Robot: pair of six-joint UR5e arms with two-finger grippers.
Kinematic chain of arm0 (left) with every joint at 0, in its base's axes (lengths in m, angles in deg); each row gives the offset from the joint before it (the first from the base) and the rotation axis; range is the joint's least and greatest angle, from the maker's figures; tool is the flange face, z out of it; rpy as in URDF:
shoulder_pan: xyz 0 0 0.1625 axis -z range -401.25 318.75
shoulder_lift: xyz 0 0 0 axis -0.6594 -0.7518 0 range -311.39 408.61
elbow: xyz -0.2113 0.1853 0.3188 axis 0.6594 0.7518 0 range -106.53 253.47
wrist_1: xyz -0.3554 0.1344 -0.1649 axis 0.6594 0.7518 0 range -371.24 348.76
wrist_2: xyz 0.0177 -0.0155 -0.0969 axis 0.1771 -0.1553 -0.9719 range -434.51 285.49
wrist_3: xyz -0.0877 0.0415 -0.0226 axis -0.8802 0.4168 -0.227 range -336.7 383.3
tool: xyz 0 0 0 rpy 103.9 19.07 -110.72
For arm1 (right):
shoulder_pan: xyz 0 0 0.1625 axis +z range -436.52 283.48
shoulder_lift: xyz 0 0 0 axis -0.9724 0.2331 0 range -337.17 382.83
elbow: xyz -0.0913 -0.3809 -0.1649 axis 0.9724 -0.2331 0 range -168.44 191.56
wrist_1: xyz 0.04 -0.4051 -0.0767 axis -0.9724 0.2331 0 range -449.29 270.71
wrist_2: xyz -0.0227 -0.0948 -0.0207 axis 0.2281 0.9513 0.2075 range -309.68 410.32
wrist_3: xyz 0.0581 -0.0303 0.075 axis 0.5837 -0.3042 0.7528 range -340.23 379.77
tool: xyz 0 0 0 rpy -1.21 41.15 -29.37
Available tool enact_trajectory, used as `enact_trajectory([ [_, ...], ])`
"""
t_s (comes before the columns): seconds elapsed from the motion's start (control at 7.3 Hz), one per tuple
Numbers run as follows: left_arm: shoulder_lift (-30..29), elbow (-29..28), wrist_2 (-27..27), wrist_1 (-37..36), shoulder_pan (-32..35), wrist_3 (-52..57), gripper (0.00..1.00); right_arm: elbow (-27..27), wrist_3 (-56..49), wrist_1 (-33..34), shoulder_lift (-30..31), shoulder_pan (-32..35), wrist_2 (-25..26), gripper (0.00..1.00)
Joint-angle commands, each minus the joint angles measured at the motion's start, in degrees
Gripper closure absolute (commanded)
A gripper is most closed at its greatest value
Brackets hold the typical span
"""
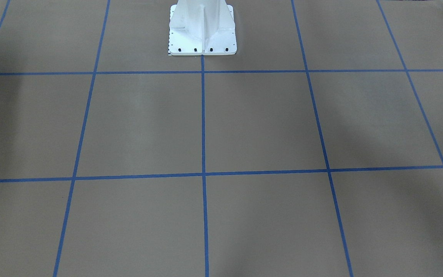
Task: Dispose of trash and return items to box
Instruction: 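Carry the bowl into the clear bin while the right drops the cloth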
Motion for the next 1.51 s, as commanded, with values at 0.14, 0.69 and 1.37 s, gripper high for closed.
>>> enact_trajectory([
  [0.14,2.2,-1.5,0.4,3.9,-0.7,-0.6,1.00,0.1,0.1,0.0,0.2,-0.1,0.0,0.00],
  [0.69,3.0,-1.8,3.1,7.2,-0.6,-0.6,0.01,0.2,0.1,0.0,0.3,-0.1,0.0,0.00],
  [1.37,2.3,1.7,-3.4,5.9,2.5,4.7,0.01,0.3,0.1,0.1,0.2,-0.3,-0.1,0.00],
])
